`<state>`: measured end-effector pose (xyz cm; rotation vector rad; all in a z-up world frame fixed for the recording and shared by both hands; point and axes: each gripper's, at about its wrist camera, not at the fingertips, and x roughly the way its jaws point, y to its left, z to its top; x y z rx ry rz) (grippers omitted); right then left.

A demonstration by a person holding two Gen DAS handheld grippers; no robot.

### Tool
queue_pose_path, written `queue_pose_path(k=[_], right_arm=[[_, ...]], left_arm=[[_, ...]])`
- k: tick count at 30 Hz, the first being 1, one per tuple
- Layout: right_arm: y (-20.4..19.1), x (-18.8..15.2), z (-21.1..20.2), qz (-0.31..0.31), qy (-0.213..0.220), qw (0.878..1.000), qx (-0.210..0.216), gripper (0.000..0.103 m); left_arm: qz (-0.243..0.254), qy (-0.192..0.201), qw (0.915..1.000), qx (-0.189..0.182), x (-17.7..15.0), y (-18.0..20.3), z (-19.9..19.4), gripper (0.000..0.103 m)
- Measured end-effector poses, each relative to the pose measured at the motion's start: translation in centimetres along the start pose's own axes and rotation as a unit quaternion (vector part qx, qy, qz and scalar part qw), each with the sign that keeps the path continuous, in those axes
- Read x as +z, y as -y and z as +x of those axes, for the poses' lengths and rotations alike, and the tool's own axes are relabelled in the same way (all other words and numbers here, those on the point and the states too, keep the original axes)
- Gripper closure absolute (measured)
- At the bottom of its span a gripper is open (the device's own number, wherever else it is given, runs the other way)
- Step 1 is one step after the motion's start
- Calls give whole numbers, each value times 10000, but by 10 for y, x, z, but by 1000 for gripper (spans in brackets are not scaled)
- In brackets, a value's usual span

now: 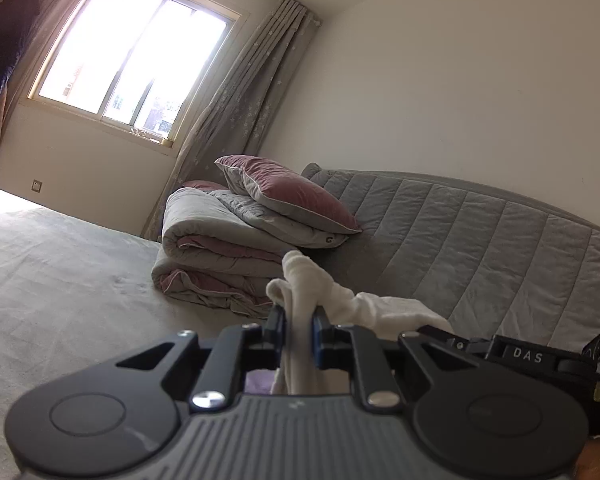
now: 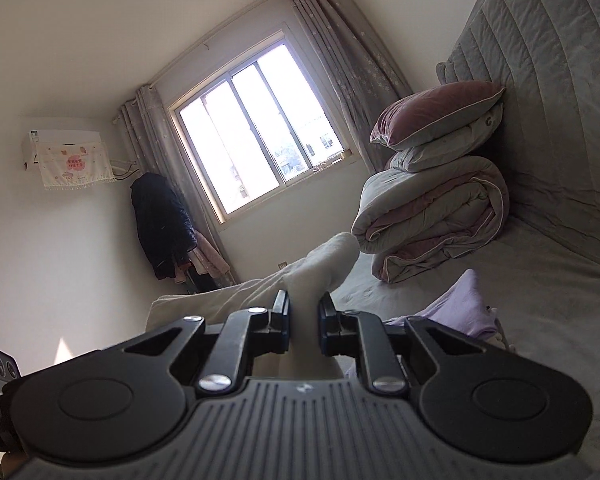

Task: Fold clothes
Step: 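Carry the folded T-shirt with both grippers onto the clothes stack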

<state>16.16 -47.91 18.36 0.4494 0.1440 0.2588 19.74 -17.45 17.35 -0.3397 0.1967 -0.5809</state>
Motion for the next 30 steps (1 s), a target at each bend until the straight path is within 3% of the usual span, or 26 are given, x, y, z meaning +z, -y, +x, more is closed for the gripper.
queue_pose_path(k=[12,19,22,25,27,30], right_arm=[[73,22,79,-192,-140,9988,-420,87],[118,9,139,-146,-569,9964,-616,85],[130,-5,157,-190,-752,9928,-912,80],[130,-15,159,-502,-856,9874,-1235,75],[129,-17,153,-617,-768,9862,-1328,60],[130,-12,138,-556,-539,9879,-1340,60]], left_arm=[[-62,-99,9999,-112,-9,-5,115,89],[-336,-672,9966,347,-30,-41,192,88],[-308,-983,9925,657,-46,-53,214,84],[169,-1063,9900,912,-54,-52,218,85],[302,-1037,9893,981,-54,-54,215,80],[271,-946,9891,1097,-47,-57,210,78]])
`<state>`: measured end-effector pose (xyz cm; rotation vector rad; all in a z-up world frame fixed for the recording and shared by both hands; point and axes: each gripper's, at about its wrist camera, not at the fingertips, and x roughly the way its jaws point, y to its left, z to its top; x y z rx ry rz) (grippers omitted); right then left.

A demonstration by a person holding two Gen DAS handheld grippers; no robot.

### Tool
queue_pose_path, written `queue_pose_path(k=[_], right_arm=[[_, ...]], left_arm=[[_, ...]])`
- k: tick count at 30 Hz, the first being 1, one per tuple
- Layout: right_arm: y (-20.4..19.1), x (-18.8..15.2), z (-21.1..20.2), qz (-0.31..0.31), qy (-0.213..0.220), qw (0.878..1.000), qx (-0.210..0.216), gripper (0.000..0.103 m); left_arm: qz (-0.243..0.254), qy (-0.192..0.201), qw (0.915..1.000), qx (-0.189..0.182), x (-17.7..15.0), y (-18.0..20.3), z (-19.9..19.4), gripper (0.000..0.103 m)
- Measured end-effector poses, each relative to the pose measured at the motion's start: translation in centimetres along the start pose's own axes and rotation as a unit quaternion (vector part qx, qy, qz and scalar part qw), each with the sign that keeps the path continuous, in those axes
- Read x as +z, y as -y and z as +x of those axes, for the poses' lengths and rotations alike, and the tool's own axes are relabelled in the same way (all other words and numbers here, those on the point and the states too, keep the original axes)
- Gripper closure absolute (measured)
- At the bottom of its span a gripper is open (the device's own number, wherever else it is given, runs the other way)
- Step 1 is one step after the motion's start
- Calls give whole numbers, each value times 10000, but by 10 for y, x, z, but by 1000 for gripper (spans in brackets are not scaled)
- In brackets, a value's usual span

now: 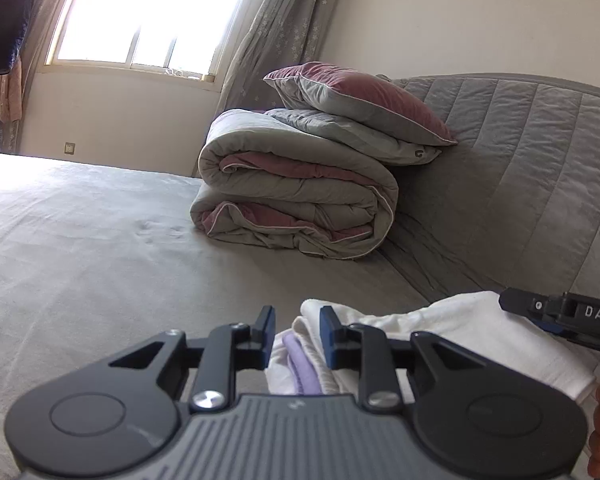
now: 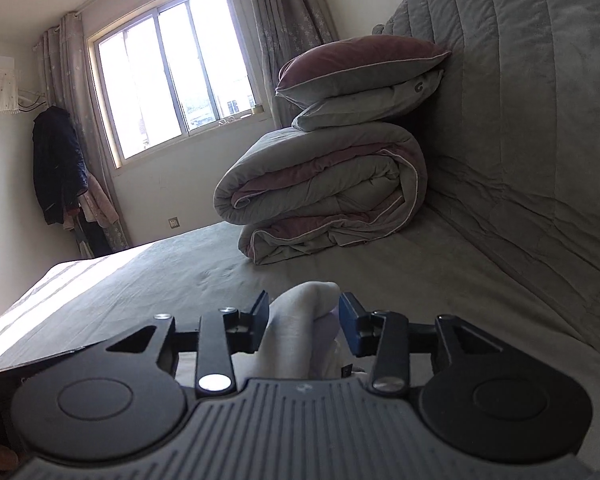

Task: Fold clothes
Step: 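Carry the folded T-shirt with both grippers onto the clothes stack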

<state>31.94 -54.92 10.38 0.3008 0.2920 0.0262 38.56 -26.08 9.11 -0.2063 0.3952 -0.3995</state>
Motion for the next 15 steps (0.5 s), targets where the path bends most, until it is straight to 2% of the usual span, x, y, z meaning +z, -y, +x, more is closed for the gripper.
queue_pose_path(k=[5,11,15], right_arm=[[-5,10,-22,-112,290,9995,35,60],[-17,10,-41,-83,74,9999,43,60],[-26,4,-57,78,-196,9997,-113,60]], left_arm=[[-151,117,9998,-63,7,0,-18,76],[-36,-239,9997,64,10,15,-43,73],[162,-585,9979,246,10,26,-63,68]])
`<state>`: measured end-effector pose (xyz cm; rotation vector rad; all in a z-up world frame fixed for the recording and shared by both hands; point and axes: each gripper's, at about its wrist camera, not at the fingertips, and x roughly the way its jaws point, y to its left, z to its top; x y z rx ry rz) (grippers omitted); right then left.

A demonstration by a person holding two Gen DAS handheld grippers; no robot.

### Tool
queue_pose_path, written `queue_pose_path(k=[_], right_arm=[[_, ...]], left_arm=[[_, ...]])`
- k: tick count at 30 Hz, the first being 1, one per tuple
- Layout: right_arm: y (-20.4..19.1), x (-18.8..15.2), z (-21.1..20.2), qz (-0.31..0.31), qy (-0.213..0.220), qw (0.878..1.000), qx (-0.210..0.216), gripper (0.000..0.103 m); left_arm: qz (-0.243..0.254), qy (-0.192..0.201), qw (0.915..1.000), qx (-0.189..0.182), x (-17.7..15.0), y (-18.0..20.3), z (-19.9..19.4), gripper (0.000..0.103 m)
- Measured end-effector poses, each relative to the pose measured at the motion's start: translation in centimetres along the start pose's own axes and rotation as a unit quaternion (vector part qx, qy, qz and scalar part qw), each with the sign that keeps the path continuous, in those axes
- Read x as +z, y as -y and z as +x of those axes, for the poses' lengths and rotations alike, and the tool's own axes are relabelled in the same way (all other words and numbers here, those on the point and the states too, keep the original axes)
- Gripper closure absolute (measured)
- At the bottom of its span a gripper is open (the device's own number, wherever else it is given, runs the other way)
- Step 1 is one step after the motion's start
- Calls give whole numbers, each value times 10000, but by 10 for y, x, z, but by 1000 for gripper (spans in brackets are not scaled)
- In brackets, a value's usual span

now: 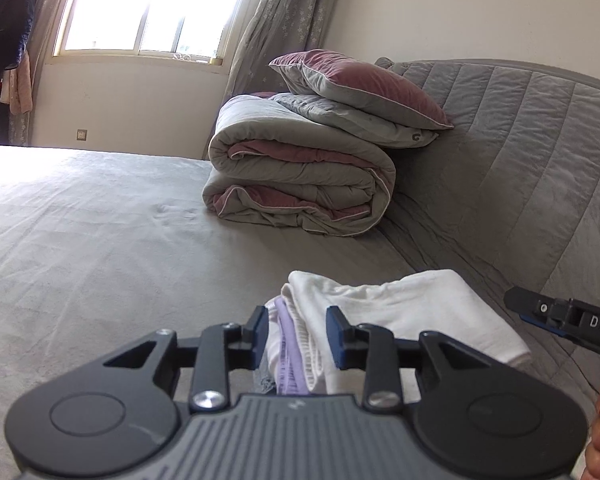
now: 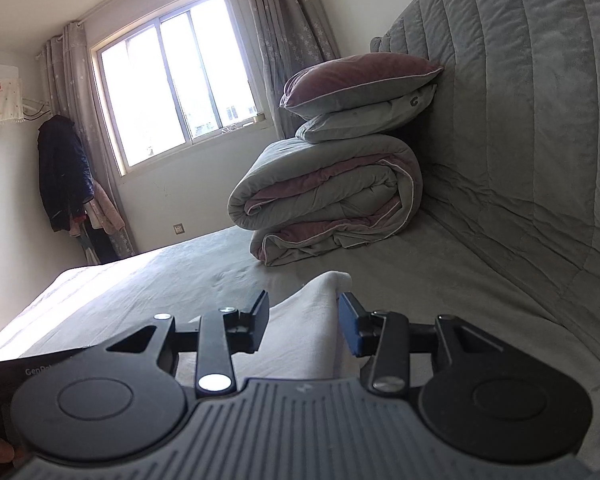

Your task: Fold clothes

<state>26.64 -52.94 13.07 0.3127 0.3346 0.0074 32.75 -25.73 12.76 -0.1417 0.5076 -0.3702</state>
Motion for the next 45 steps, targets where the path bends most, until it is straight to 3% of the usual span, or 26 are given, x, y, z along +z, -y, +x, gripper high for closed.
queue_pose_path(k=[5,11,14,15,17,18,20,24,26,33,38,45], right_arm=[[-12,-6,-23,193,-250,9993,-220,59],[-25,-6,-52,392,-526,9963,-555,51],[-29,-7,-62,449,-703,9943,-668,40],[-31,-7,-65,449,-782,9933,-721,33],[-35,-6,-71,449,-944,9910,-832,28],[-36,-5,-73,464,-1032,9898,-870,25],[-38,-4,-76,516,-1200,9867,-964,19],[-44,-4,-85,438,-1273,9842,-1148,2],[-49,-4,-90,249,-1231,9838,-1276,0],[-52,-8,-88,432,-1776,9735,-1378,0],[-71,-8,-92,233,-1802,9749,-1283,0],[-89,-12,-91,-67,-2110,9704,-1172,0]], left_arm=[[34,-489,9986,188,-2,6,-26,62],[291,-855,9951,405,-8,14,-59,55],[362,-1044,9928,469,-11,18,-72,42],[314,-1130,9920,459,-12,18,-74,42],[191,-1271,9905,483,-12,17,-79,40],[137,-1324,9895,557,-12,17,-81,31],[144,-1321,9885,727,-13,19,-86,19],[342,-1256,9872,923,-11,26,-96,8],[346,-1289,9865,951,-11,27,-101,1],[289,-1438,9836,1052,-18,31,-104,1],[65,-1817,9767,1144,-19,34,-99,0],[422,-1766,9752,1267,-23,46,-96,1]])
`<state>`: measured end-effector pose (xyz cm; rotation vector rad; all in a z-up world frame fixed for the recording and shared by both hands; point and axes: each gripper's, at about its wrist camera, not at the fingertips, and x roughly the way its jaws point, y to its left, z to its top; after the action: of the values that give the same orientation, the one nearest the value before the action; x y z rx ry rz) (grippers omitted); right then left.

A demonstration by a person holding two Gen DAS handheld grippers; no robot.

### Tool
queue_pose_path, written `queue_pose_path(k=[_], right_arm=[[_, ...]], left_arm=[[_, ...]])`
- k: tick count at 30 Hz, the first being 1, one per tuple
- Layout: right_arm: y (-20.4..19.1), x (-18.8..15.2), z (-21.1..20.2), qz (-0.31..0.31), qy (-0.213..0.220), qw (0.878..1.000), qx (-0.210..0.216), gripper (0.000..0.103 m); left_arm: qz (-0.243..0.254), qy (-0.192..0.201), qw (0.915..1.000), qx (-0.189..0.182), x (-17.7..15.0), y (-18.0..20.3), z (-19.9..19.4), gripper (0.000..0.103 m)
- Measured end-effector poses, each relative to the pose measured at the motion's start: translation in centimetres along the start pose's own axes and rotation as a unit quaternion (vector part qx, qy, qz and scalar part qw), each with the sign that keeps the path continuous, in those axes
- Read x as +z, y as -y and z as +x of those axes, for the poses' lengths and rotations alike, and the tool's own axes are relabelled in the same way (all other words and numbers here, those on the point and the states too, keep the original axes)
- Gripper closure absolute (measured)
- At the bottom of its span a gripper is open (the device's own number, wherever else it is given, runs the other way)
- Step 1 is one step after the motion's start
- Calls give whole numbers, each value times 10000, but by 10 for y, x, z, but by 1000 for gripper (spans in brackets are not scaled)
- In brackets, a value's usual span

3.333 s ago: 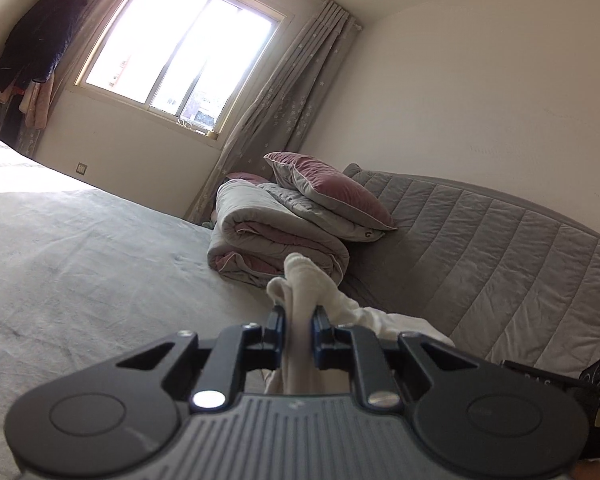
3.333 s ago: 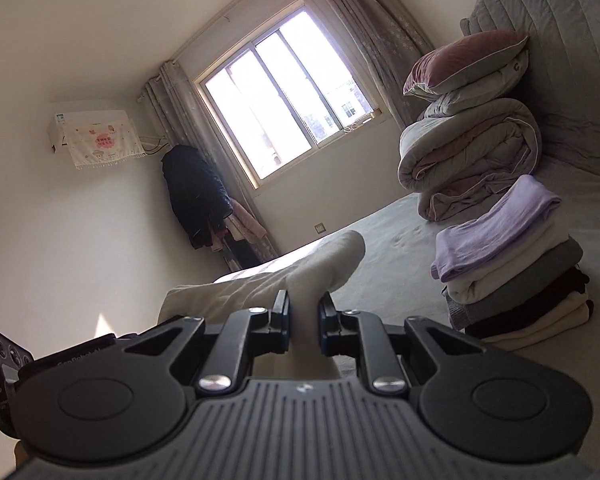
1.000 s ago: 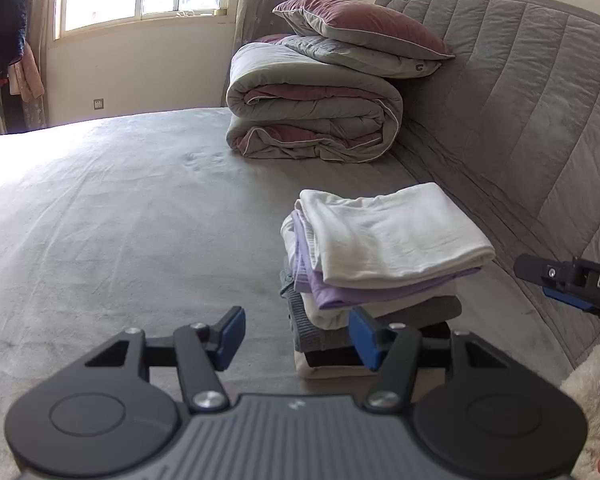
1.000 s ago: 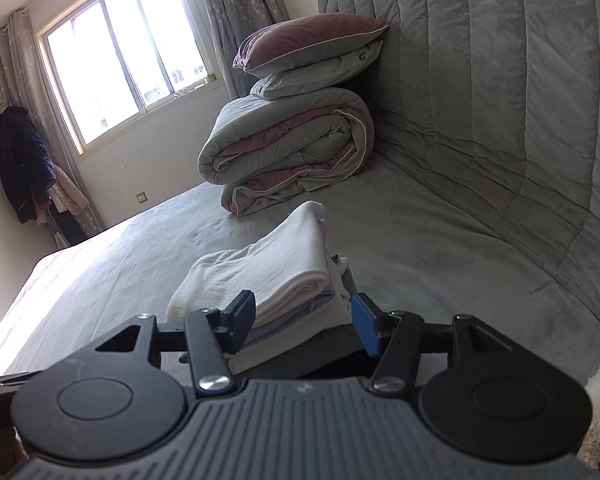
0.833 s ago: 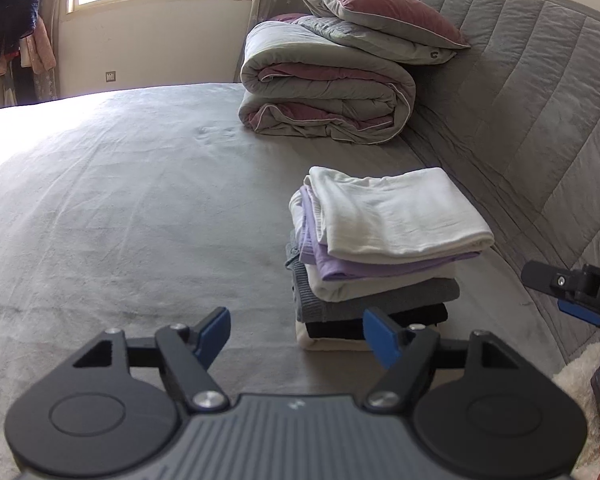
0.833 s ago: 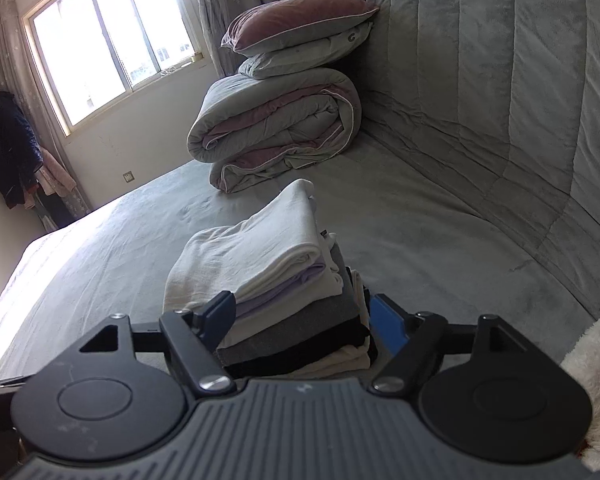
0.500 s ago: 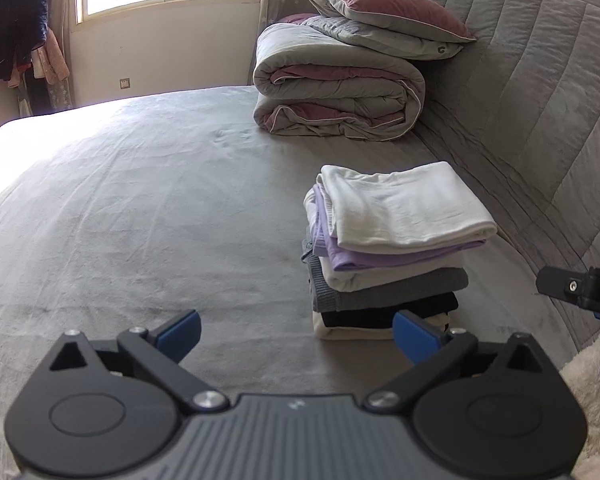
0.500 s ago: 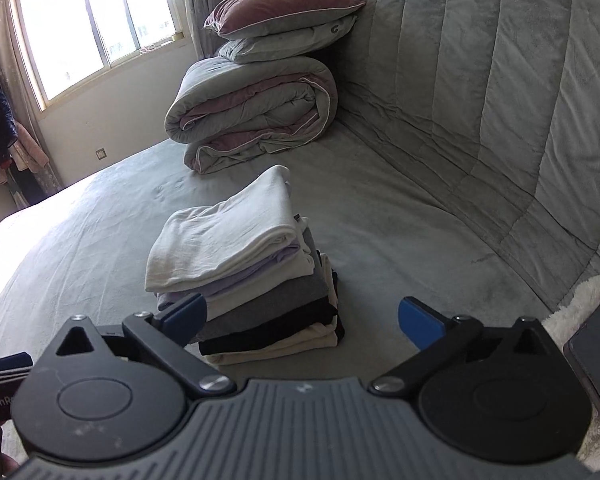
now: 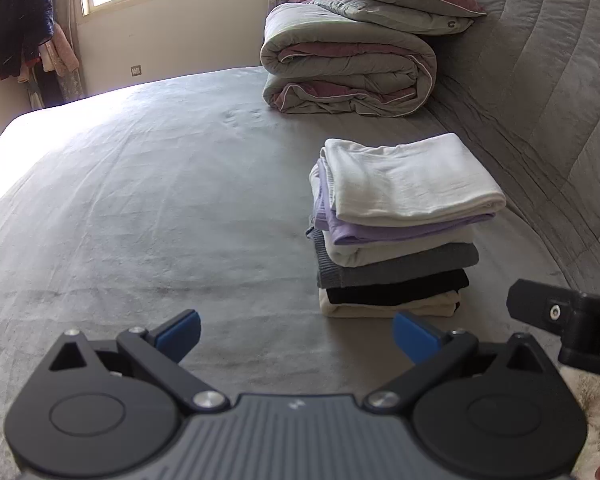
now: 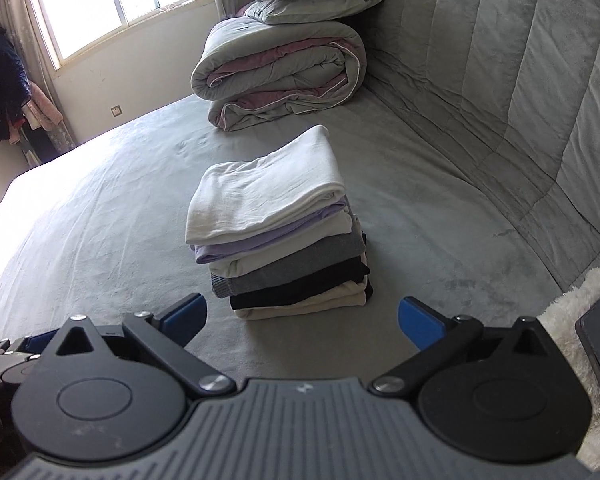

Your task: Fold clothes

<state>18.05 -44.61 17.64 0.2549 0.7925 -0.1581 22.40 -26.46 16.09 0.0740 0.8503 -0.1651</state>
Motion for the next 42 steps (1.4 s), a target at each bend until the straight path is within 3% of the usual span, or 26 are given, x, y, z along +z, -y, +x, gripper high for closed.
queue_pose_path(k=[22,42], right_arm=[[20,2,-9,342,222,9984,-396,0],[20,-2,-14,365,265,9976,-529,0]], left_arm=[[-50,-45,9997,256,3,-7,-3,1],[-28,119,9997,221,2,-8,-14,1]])
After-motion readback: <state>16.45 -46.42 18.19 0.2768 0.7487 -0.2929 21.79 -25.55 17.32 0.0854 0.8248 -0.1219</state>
